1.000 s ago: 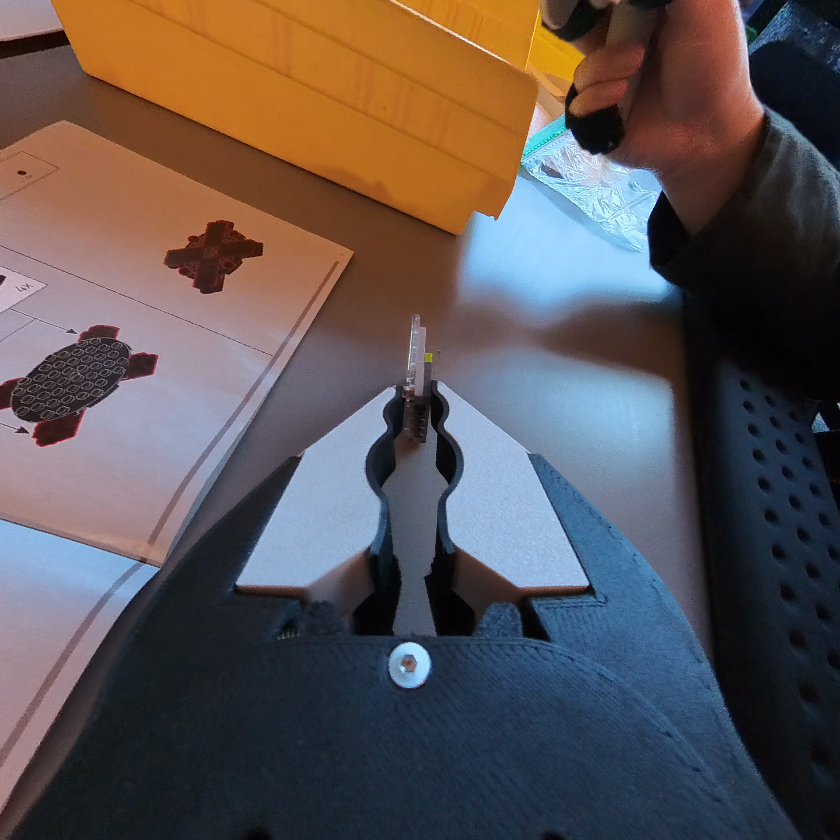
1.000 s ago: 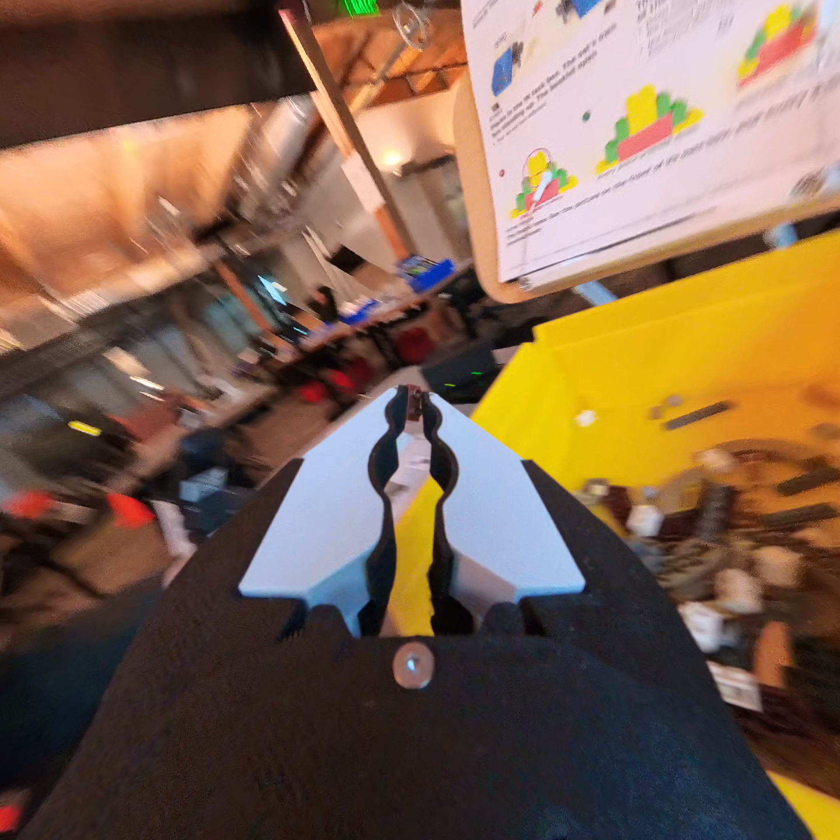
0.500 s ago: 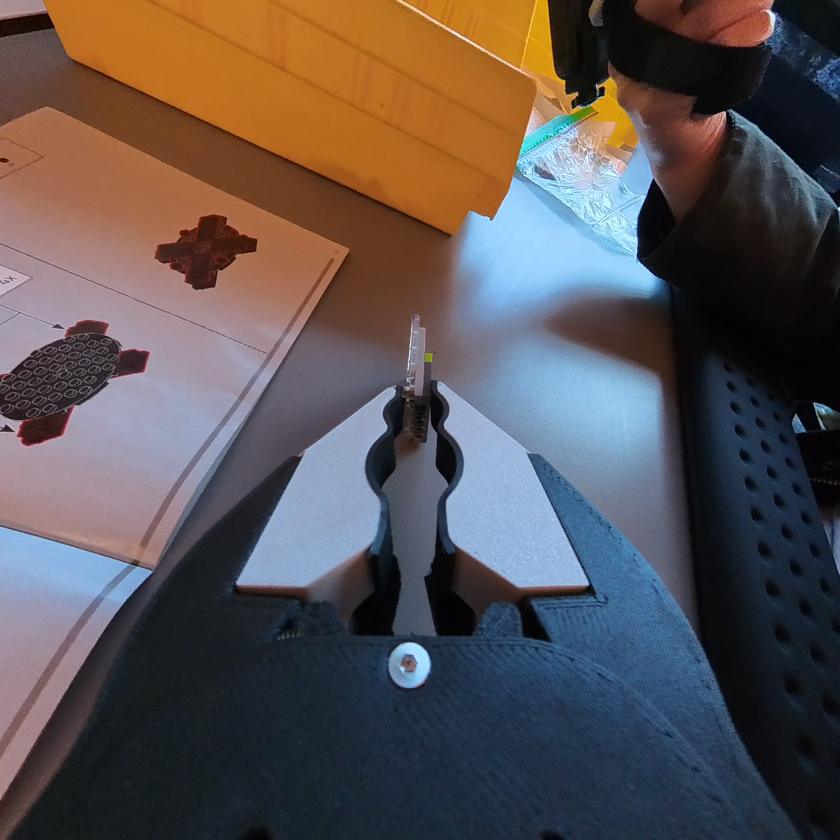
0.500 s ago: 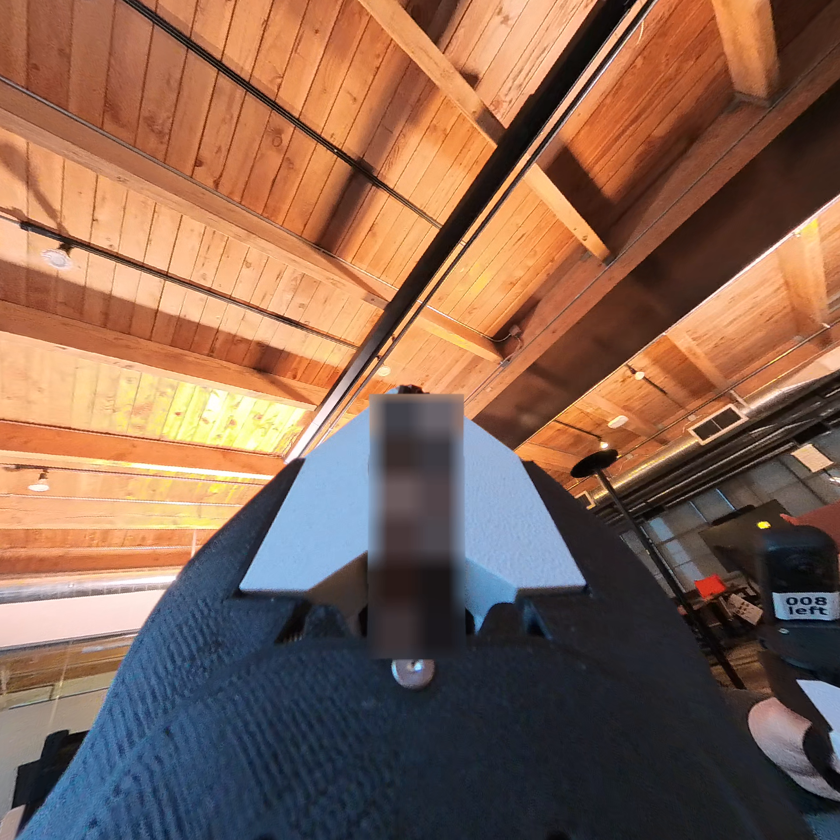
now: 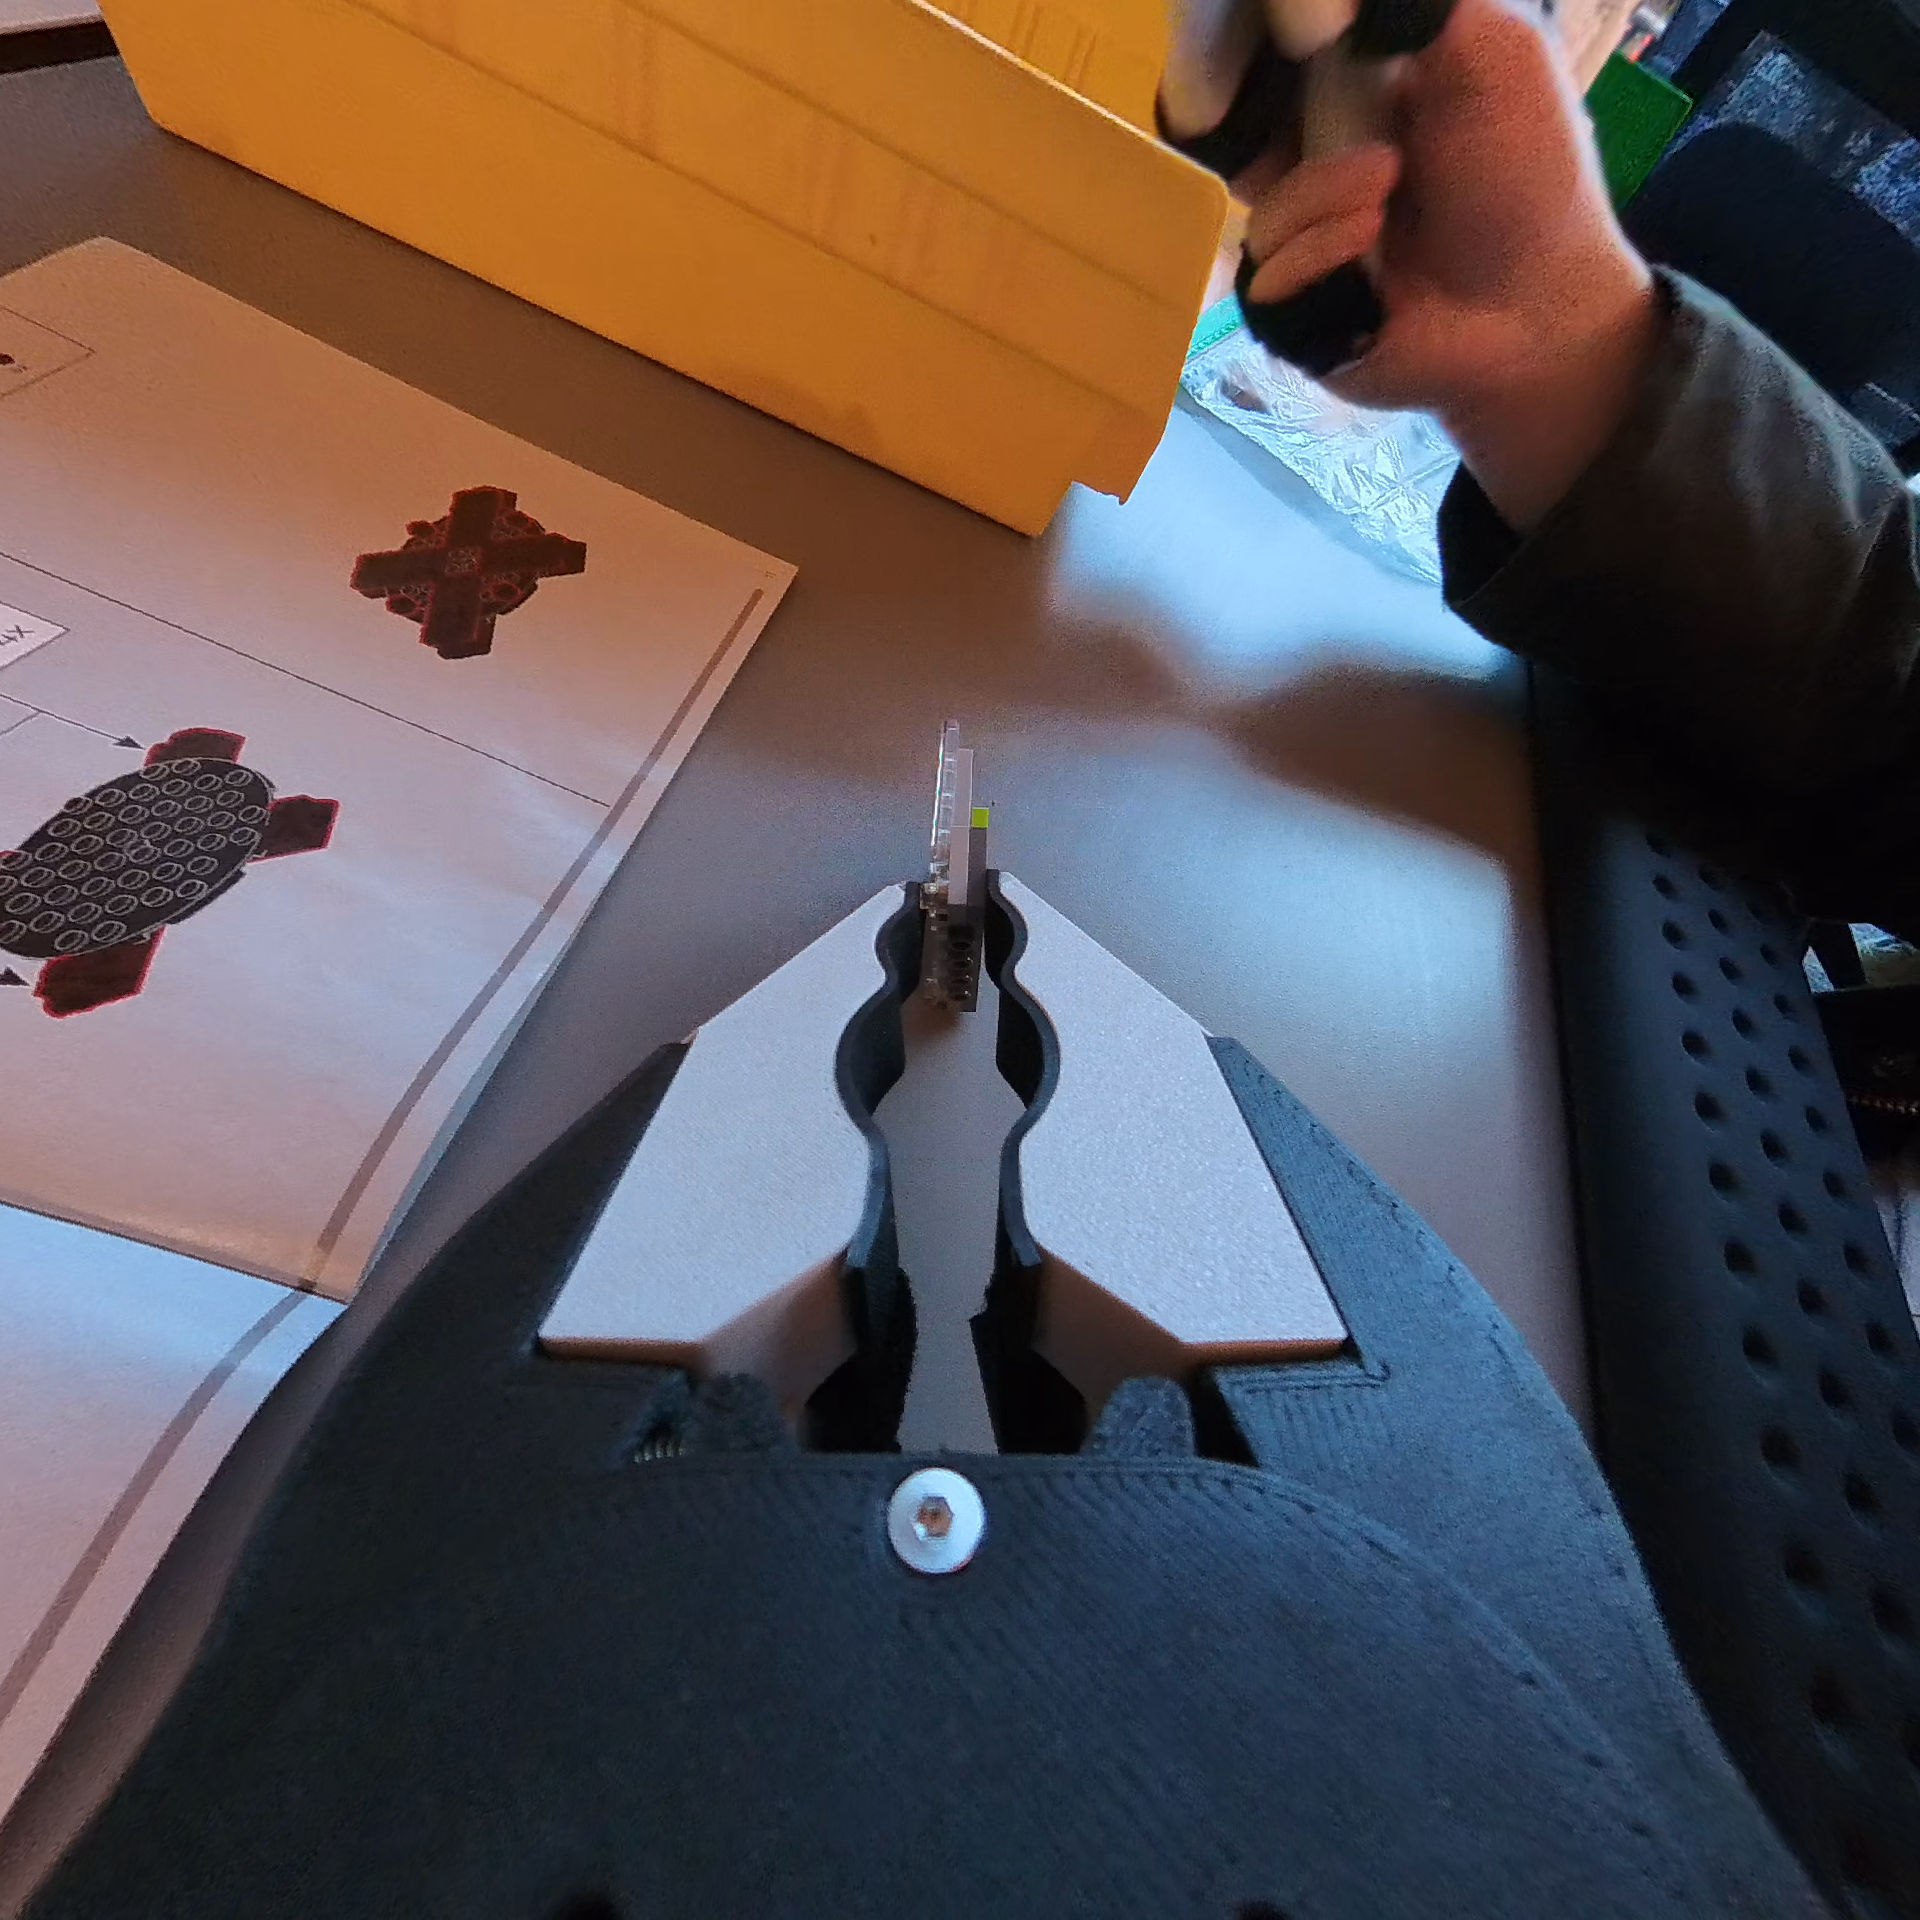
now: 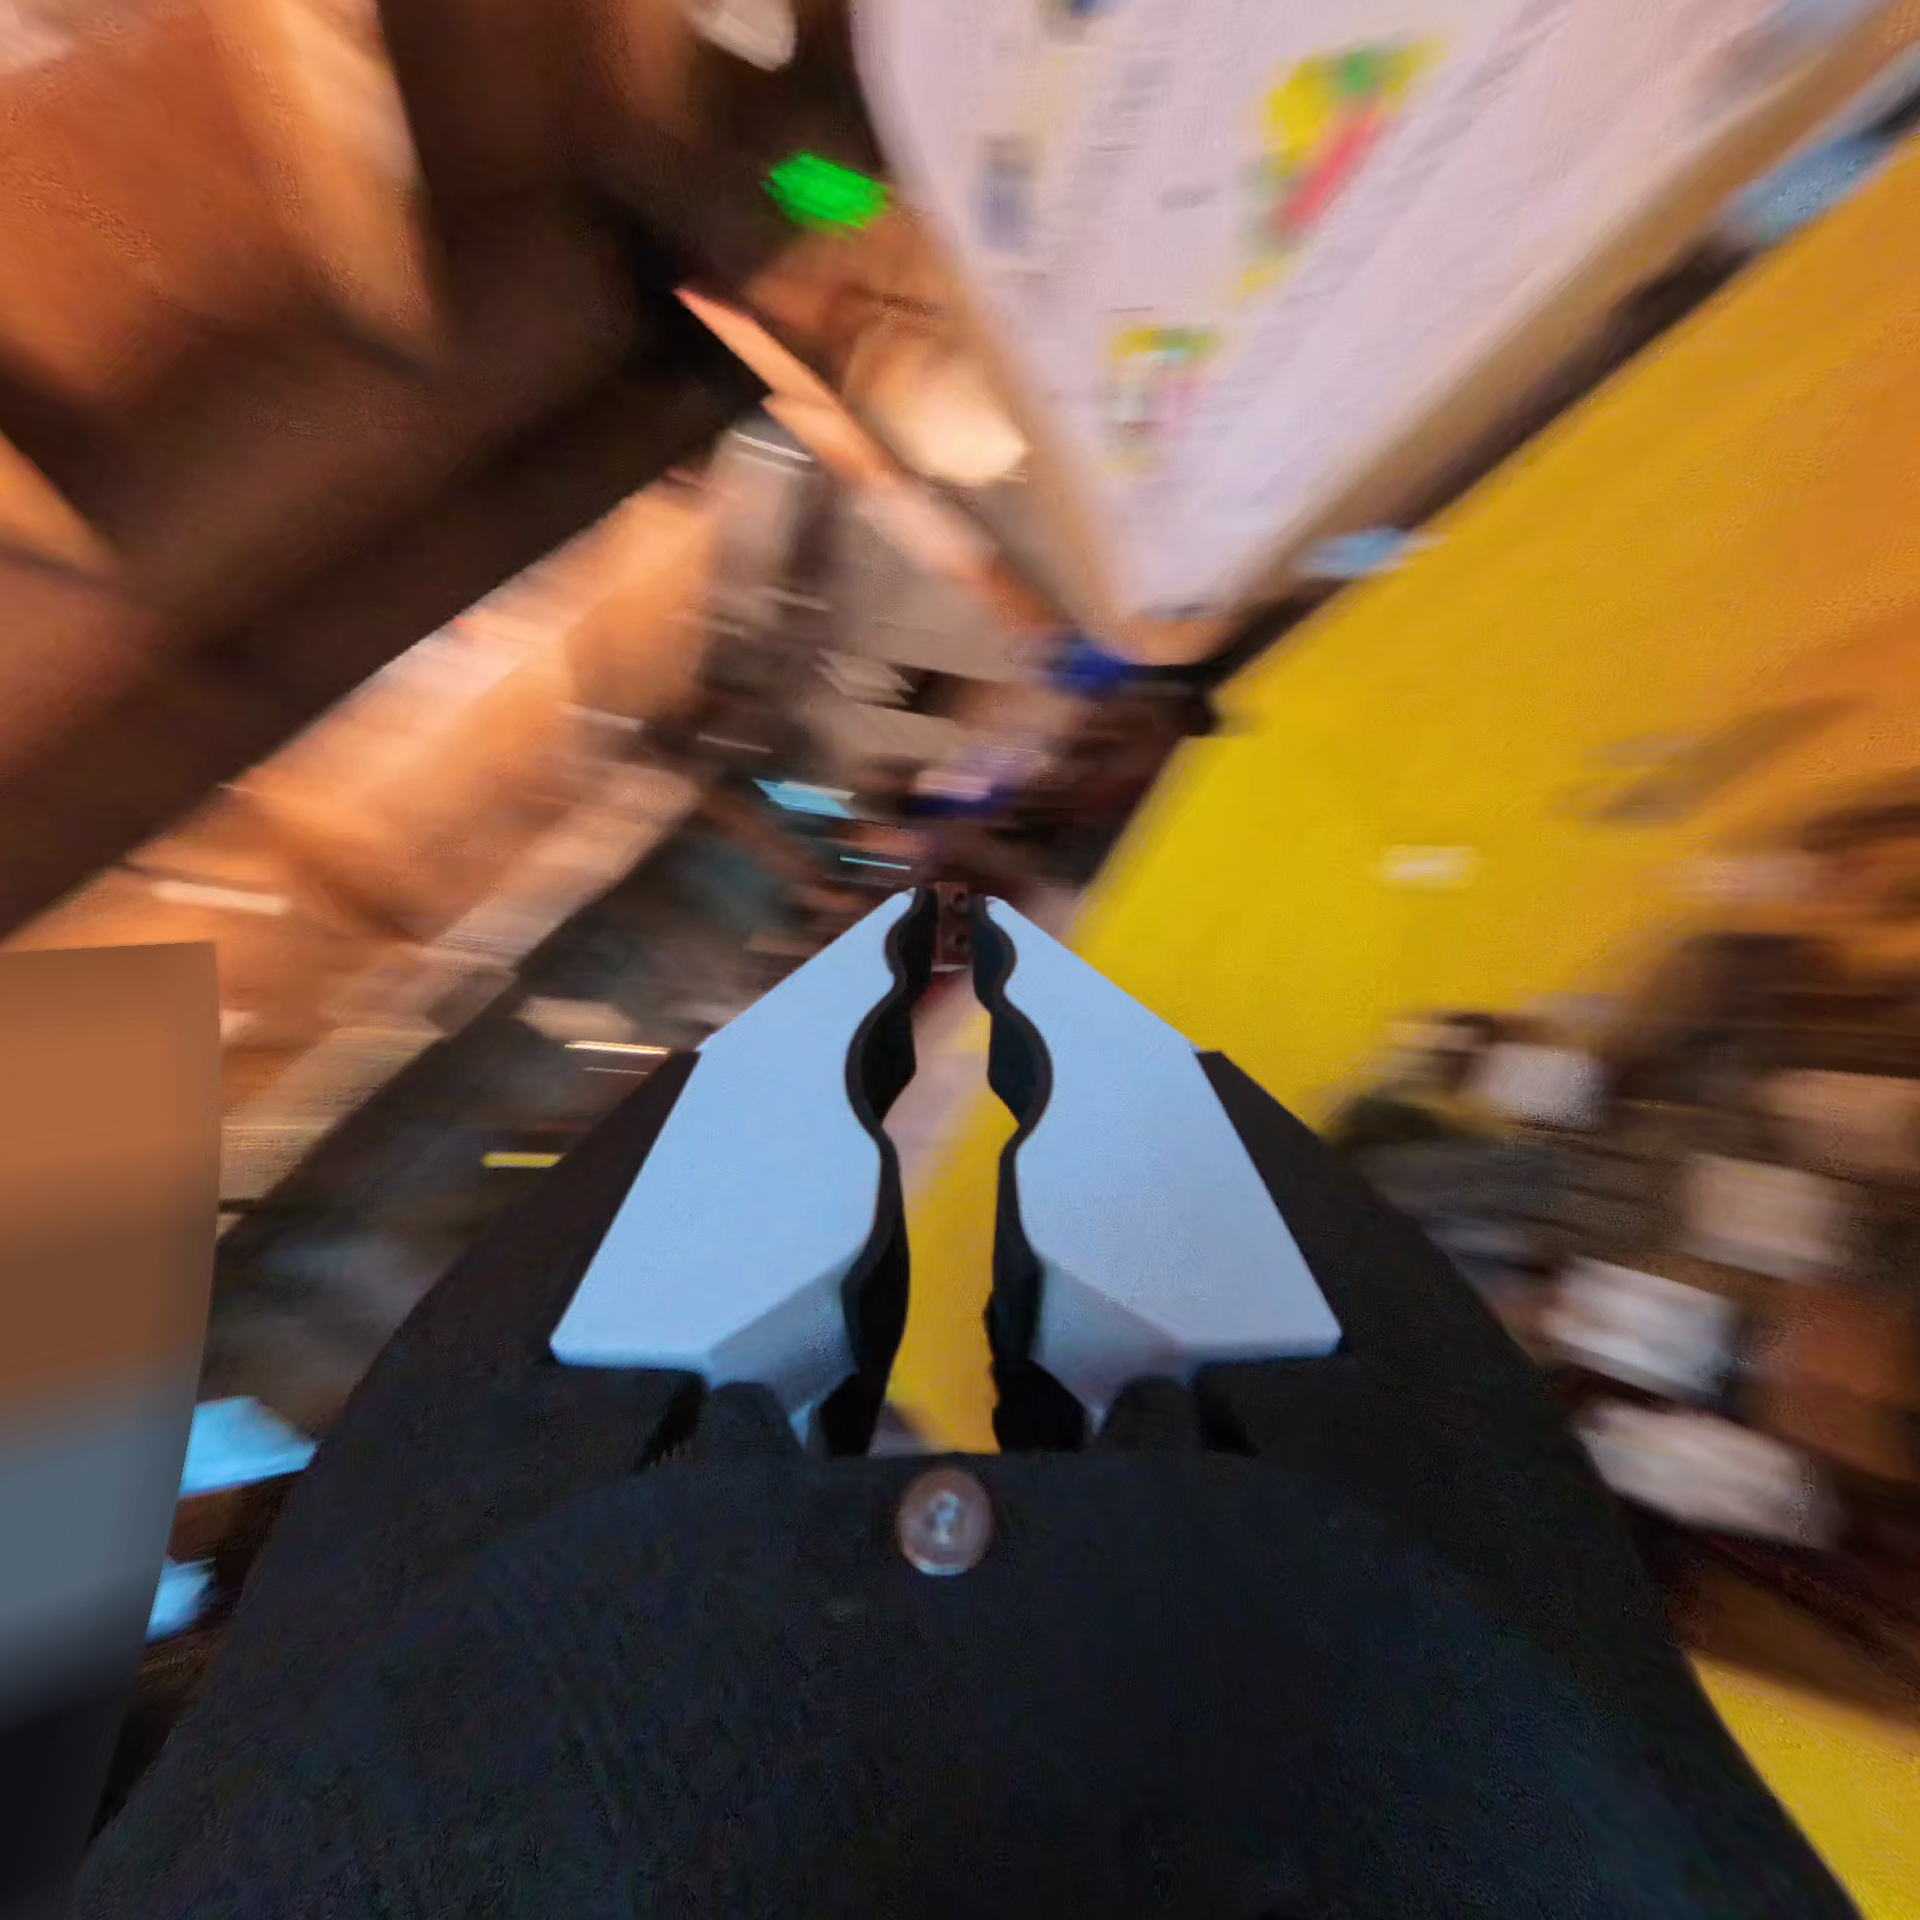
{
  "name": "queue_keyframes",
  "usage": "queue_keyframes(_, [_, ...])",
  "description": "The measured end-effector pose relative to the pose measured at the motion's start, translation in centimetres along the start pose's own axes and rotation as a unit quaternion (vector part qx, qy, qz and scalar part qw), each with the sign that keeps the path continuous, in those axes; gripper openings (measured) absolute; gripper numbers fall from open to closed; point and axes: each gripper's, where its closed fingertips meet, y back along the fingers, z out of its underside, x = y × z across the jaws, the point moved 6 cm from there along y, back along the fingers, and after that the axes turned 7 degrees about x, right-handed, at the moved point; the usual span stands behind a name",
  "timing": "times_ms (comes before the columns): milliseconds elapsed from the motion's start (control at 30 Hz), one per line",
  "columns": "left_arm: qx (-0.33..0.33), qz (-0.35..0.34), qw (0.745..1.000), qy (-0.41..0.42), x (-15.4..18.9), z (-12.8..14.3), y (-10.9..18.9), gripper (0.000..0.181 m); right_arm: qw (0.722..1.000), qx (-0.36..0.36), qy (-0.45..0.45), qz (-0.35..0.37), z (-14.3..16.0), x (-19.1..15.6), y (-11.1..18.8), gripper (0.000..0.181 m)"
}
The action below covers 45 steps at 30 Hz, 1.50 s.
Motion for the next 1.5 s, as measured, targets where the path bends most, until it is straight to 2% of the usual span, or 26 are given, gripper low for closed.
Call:
queue_keyframes(33, [0.0, 0.0, 1.0, 0.001, 0.0, 0.0, 0.0, 0.009, 0.991, -0.019, 0.096, 0.095, -0.2, 1.6, 0.5, 0.005])
queue_keyframes(67, [0.0, 0.0, 1.0, 0.002, 0.0, 0.0, 0.0, 0.009, 0.97, -0.038, 0.173, 0.165, -0.5, 2.6, 1.0, 0.005])
queue_keyframes(100, [0.001, 0.001, 1.0, 0.004, 0.0, 0.0, 0.0, 0.009, 0.95, -0.057, 0.228, 0.204, -0.6, 3.1, 1.1, 0.005])
queue_keyframes(167, [0.001, 0.006, 1.0, 0.017, -0.1, 0.0, 0.0, 0.009, 0.92, -0.097, 0.289, 0.246, -0.2, 3.5, 0.9, 0.032])
queue_keyframes(200, [0.001, 0.009, 1.0, 0.028, -0.1, 0.0, 0.0, 0.009, 0.908, -0.113, 0.315, 0.253, 0.2, 3.5, 0.7, 0.038])
queue_keyframes(300, [0.004, 0.018, 0.998, 0.063, -0.4, 0.1, 0.0, 0.009, 0.857, -0.116, 0.436, 0.25, 0.5, 1.7, 0.0, 0.039])
queue_keyframes(367, [0.003, 0.022, 0.996, 0.082, -0.5, 0.2, 0.0, 0.009, 0.808, -0.074, 0.557, 0.178, 1.2, -2.6, -1.1, 0.041])
queue_keyframes(433, [-0.001, 0.038, 0.993, 0.11, -0.4, 0.3, -0.1, 0.009, 0.749, -0.06, 0.659, 0.03, 4.9, -8.1, -2.1, 0.041])
queue_keyframes(500, [0.004, 0.066, 0.987, 0.149, -0.3, 0.3, -0.2, 0.009, 0.689, -0.122, 0.704, -0.119, 11.4, -11.0, -2.3, 0.042])
queue_keyframes(533, [0.013, 0.08, 0.982, 0.17, -0.3, 0.2, -0.2, 0.009, 0.666, -0.18, 0.698, -0.193, 15.0, -11.4, -1.9, 0.045])
queue_keyframes(567, [0.022, 0.09, 0.977, 0.191, -0.3, 0.2, -0.1, 0.009, 0.647, -0.232, 0.691, -0.226, 17.6, -11.1, -1.5, 0.046])
queue_keyframes(633, [0.03, 0.111, 0.967, 0.226, -0.5, 0.2, 0.1, 0.009, 0.616, -0.273, 0.705, -0.222, 19.6, -10.2, -1.7, 0.05])
queue_keyframes(733, [0.016, 0.141, 0.951, 0.274, -0.6, 0.6, -0.1, 0.009, 0.606, -0.292, 0.703, -0.229, 20.2, -9.4, -1.6, 0.052])
queue_keyframes(800, [-0.001, 0.154, 0.944, 0.292, -0.5, 0.9, -0.3, 0.009, 0.588, -0.311, 0.708, -0.235, 20.8, -8.8, -1.3, 0.054])
queue_keyframes(867, [-0.02, 0.156, 0.942, 0.296, -0.3, 1.3, -0.5, 0.009, 0.57, -0.33, 0.713, -0.24, 21.4, -8.3, -1.1, 0.054])
queue_keyframes(1000, [-0.047, 0.143, 0.939, 0.308, -0.2, 1.9, -0.8, 0.009, 0.55, -0.368, 0.708, -0.246, 22.8, -7.4, -0.7, 0.05])
queue_keyframes(1367, [-0.023, 0.153, 0.916, 0.371, -0.9, 1.8, -0.4, 0.01, 0.548, -0.374, 0.707, -0.246, 23.6, -6.9, -0.9, 0.039])
queue_keyframes(1433, [-0.019, 0.158, 0.912, 0.379, -1.0, 1.8, -0.3, 0.009, 0.56, -0.371, 0.696, -0.253, 23.4, -7.4, -0.8, 0.04])
queue_keyframes(1500, [-0.014, 0.167, 0.905, 0.392, -1.1, 1.7, -0.2, 0.009, 0.584, -0.373, 0.674, -0.256, 23.1, -7.7, -0.8, 0.045])
